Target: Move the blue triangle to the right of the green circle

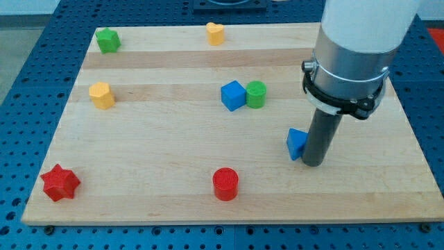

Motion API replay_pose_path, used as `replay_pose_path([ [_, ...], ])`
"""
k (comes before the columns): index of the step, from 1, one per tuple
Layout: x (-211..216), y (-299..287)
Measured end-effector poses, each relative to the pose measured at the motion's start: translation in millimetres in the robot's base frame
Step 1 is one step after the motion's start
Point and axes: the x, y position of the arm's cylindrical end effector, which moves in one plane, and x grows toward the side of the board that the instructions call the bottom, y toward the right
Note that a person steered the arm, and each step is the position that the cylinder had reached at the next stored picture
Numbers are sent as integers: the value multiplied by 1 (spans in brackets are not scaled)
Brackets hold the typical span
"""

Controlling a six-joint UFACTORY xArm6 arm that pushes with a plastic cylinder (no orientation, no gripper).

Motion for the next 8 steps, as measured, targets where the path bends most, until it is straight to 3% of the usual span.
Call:
replay_pose_path([
  [2,-44,-17],
  [4,5,-36],
  [6,-52,-38],
  [8,-68,-25],
])
